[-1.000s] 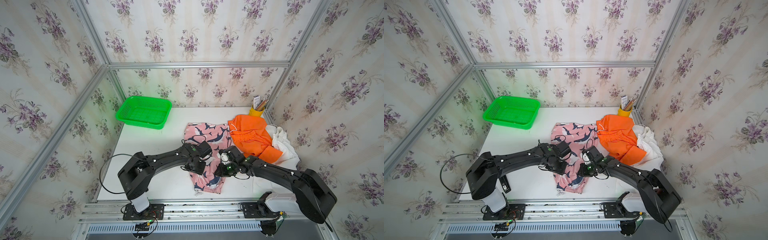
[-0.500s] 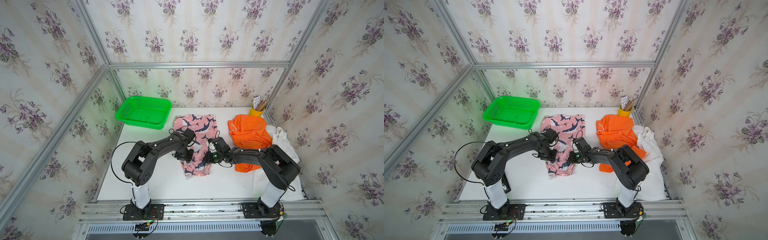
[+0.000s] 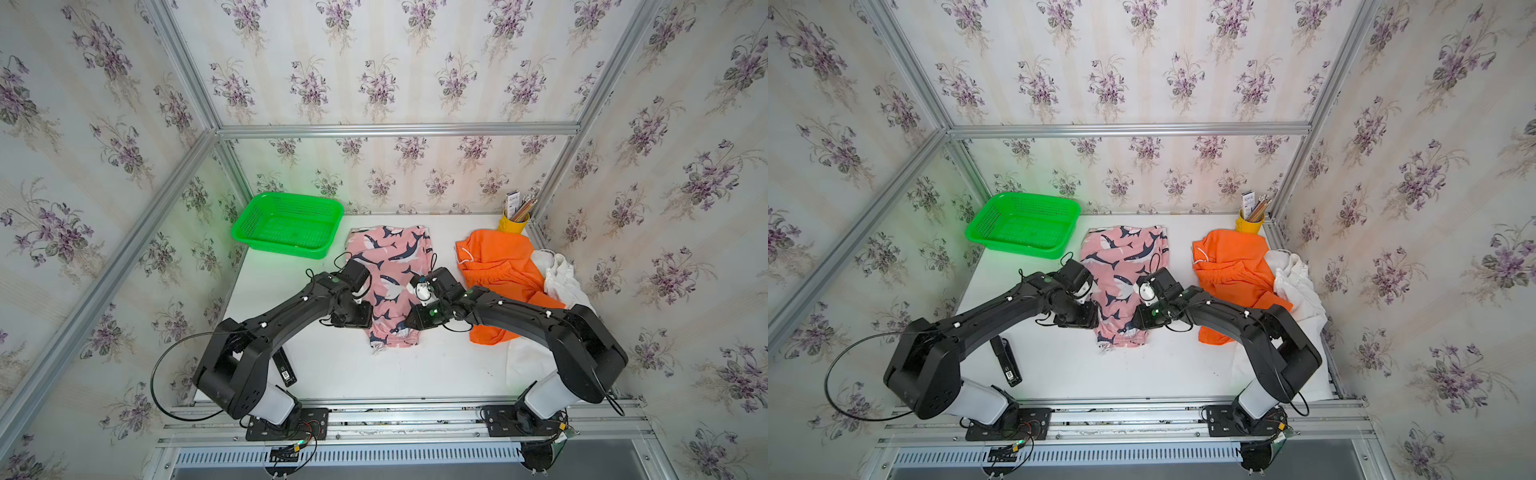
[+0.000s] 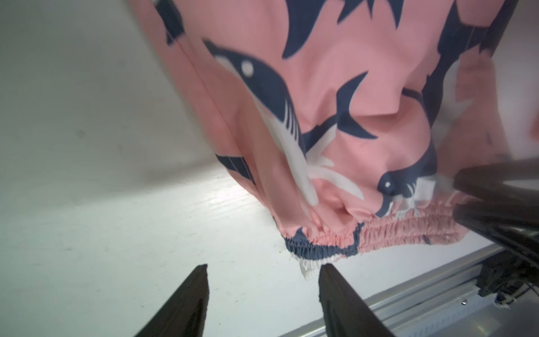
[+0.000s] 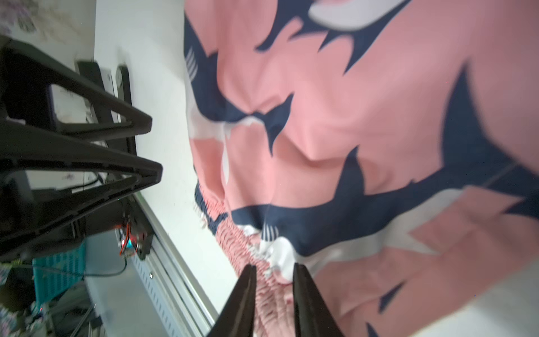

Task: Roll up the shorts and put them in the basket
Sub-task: Roll the shorts at the center of the board.

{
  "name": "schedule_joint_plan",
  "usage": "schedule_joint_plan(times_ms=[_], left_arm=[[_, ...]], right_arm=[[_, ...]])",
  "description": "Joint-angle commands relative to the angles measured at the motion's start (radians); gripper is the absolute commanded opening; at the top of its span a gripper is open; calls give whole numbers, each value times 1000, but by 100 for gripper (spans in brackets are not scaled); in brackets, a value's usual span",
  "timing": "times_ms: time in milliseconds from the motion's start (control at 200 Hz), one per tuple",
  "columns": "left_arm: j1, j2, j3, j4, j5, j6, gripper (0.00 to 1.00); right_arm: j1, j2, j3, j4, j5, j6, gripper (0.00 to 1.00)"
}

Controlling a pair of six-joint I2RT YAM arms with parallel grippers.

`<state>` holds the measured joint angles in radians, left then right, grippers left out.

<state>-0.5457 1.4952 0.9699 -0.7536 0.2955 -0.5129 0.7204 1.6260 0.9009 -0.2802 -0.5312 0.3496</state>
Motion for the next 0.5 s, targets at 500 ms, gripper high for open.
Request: schedule_joint_plan(times_ms=[500], left_arm=[[-48, 107, -89, 226, 122, -163, 35]], right_arm=[[1, 98, -38, 0, -23, -100, 24]])
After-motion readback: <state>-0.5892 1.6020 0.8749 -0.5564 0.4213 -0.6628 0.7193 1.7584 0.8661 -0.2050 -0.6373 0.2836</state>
